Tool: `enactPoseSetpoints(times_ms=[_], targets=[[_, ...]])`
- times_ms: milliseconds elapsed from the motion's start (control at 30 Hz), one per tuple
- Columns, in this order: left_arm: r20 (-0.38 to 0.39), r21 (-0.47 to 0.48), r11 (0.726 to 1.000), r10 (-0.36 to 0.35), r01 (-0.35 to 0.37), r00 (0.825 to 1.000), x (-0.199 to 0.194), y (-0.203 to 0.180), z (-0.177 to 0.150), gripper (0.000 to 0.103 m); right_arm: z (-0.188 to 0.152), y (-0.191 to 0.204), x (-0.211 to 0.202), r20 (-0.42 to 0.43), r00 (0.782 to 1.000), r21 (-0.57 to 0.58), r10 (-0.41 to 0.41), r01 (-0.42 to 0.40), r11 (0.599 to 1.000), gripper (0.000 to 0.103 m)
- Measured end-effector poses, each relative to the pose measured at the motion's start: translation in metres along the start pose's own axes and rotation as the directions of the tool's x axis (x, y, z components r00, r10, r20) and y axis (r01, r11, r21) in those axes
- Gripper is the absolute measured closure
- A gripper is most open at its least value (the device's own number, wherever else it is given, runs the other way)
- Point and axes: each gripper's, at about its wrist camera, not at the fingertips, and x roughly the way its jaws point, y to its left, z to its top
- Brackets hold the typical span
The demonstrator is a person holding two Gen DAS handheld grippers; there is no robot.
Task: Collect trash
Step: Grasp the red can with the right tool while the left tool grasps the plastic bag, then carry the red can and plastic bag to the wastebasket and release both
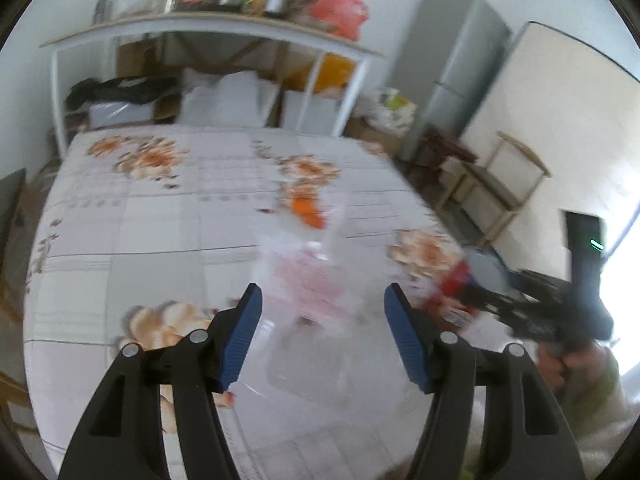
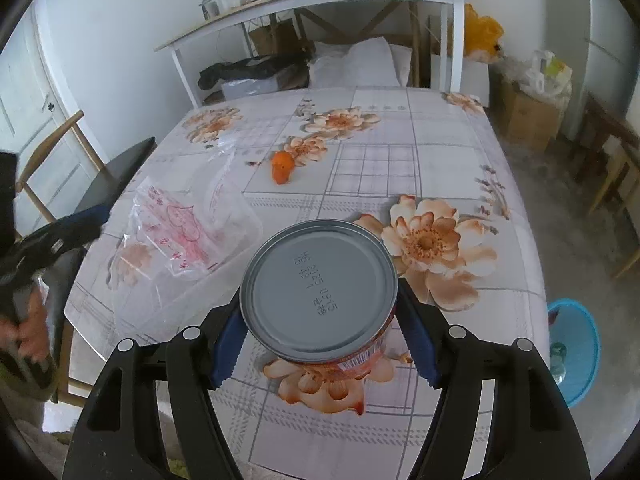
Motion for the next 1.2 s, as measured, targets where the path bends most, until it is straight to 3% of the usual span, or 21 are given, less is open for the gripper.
enactPoseSetpoints(times_ms=[133, 233, 400, 500, 700, 900, 1200], targets=[[-0.053, -0.003, 0.999, 0.047, -0.047, 0.997, 0.023, 0.008, 0.007, 0.041, -0.002, -0.001, -0.007, 0.010, 1.000, 0.009, -0.006, 0.006, 1.000, 0.029], [-0.064, 0.007, 0.999, 0.038, -0.038, 0.997, 0.032, 0.008, 0.009, 0.045, -0.003, -0.005, -0.015, 0.025, 1.000, 0.021, -0.006, 0.006, 1.000, 0.026], [-0.092, -0.006, 1.000, 0.016, -0.017, 0.996, 0.041, 0.007, 0.010, 0.079, -0.007, -0.017, -0.026, 0.040, 0.999, 0.061, 0.002, -0.004, 0.998, 0.025], [-0.082, -0.010, 1.000, 0.006, -0.007, 0.997, 0.039, 0.008, 0.011, 0.086, -0.008, -0.021, -0.030, 0.046, 0.999, 0.078, 0.008, -0.012, 0.997, 0.025], [-0.002, -0.035, 0.999, -0.039, 0.039, 0.999, 0.018, 0.005, 0.018, 0.090, -0.006, -0.027, -0.036, 0.070, 0.997, 0.114, 0.030, -0.038, 0.993, 0.025], [0.099, -0.080, 0.991, -0.103, 0.111, 0.990, -0.011, 0.004, 0.026, 0.091, -0.006, -0.026, -0.033, 0.062, 0.997, 0.115, 0.046, -0.053, 0.992, 0.024], [0.191, -0.125, 0.988, -0.063, 0.088, 0.980, -0.039, 0.015, 0.035, 0.091, -0.005, -0.011, -0.023, 0.053, 0.998, 0.066, 0.036, -0.040, 0.997, 0.020]])
